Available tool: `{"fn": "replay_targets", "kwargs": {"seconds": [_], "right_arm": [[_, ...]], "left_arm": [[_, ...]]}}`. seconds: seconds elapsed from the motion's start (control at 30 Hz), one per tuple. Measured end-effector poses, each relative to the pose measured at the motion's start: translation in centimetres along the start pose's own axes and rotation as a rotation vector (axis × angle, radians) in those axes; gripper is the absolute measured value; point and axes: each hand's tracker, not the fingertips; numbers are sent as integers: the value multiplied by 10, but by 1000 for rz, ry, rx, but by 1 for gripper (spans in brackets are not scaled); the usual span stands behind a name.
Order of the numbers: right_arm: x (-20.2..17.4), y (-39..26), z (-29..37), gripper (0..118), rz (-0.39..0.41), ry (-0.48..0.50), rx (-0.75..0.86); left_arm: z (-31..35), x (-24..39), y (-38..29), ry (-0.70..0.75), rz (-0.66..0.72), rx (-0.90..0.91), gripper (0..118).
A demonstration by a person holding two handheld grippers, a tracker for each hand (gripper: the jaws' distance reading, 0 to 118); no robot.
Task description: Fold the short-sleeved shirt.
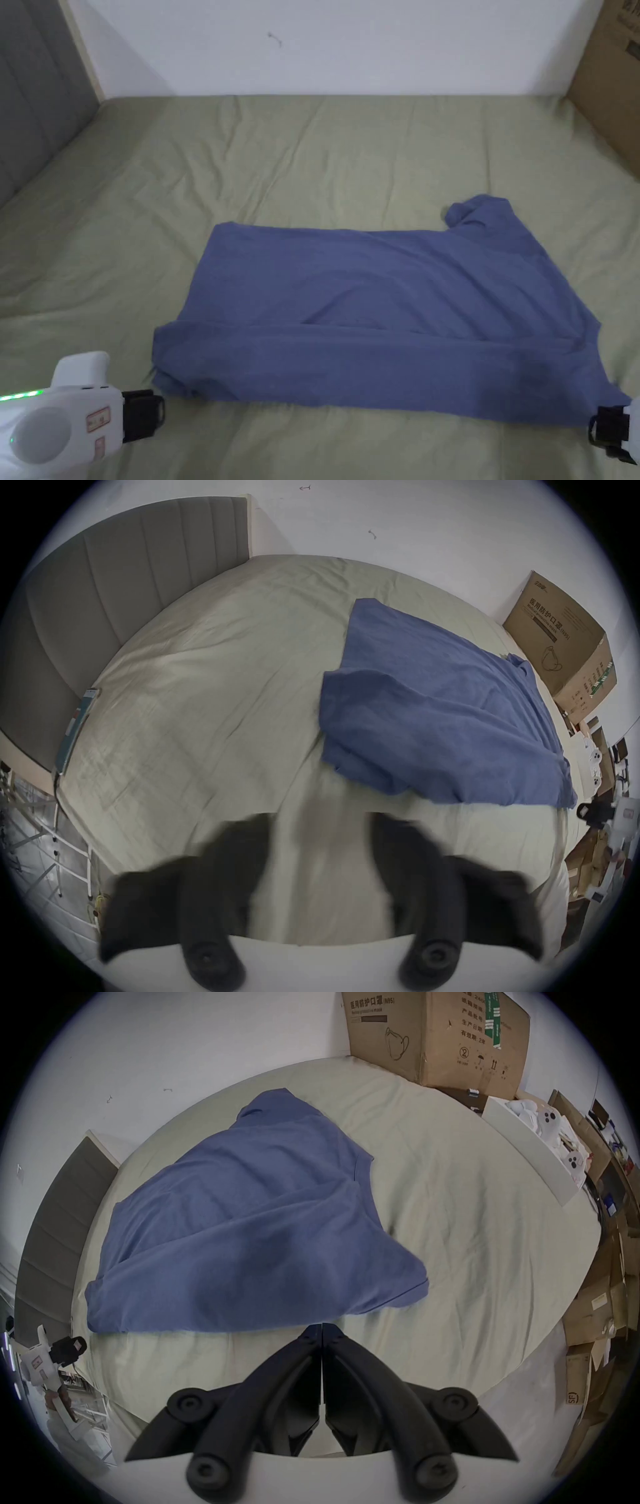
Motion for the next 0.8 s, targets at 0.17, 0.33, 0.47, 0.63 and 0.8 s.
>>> {"fn": "replay_targets", "kwargs": {"seconds": [0.17, 0.33, 0.47, 0.63, 0.8], "right_arm": [[-1, 1, -1, 1, -12, 4, -2], [4, 3, -5, 1, -34, 4, -16], [11, 4, -9, 1, -54, -8, -23], [23, 18, -9, 23, -119, 22, -17], [31, 46, -36, 88, -138, 22, -14]], "left_arm": [[-30, 15, 29, -55, 27, 16, 79], [-63, 24, 34, -3, 42, -55, 14], [-55, 41, 38, 36, -103, -62, 7], [-45, 32, 42, 0, -59, -52, 7], [-22, 30, 45, -53, -19, -19, 7]]}}
